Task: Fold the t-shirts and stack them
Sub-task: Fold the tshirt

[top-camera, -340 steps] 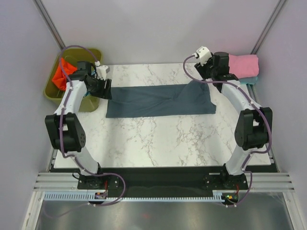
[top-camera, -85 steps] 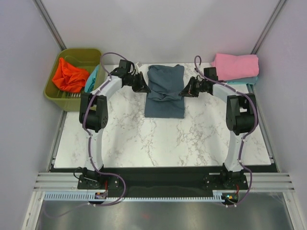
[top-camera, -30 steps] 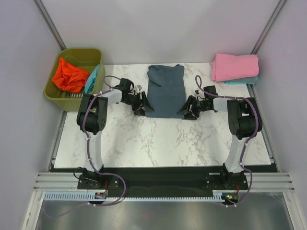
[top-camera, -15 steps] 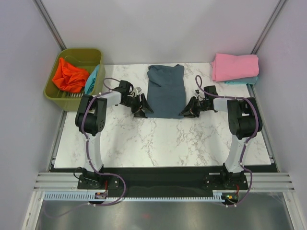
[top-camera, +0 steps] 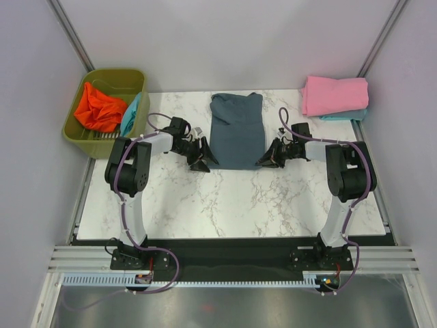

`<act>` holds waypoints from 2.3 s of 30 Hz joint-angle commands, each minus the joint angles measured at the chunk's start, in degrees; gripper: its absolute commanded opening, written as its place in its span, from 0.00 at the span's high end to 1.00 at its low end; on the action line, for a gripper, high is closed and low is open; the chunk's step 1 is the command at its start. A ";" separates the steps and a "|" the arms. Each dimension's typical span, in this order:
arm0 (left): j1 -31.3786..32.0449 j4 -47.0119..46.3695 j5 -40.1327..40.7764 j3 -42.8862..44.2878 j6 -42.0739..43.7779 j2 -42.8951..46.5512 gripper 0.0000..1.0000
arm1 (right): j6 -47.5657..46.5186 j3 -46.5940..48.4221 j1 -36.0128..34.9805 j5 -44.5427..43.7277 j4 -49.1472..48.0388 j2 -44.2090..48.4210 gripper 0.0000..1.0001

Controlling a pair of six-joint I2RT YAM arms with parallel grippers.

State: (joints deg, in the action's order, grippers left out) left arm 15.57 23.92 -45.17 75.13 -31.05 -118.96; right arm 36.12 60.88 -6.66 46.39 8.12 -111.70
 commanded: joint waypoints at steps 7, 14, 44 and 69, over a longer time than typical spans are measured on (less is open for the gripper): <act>0.34 -0.02 -0.10 0.10 -1.03 3.47 0.36 | -2.54 0.64 0.15 -1.04 -0.30 3.15 1.00; 0.34 -0.02 -0.10 0.19 -1.03 3.12 0.36 | -2.81 -1.99 0.68 -1.04 -0.12 4.21 1.00; 0.51 -0.02 -0.10 1.51 -1.03 4.43 0.36 | -2.72 -1.29 1.03 -1.48 0.14 3.68 1.00; -3.00 9.30 3.77 6.87 7.05 23.07 0.98 | -3.25 -1.90 1.47 -1.39 0.58 5.70 1.00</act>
State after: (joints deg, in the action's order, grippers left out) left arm 12.67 31.62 -42.06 78.85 -27.09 -98.72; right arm 34.11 59.27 -5.45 45.10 8.67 -109.43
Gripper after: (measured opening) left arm 0.026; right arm 0.073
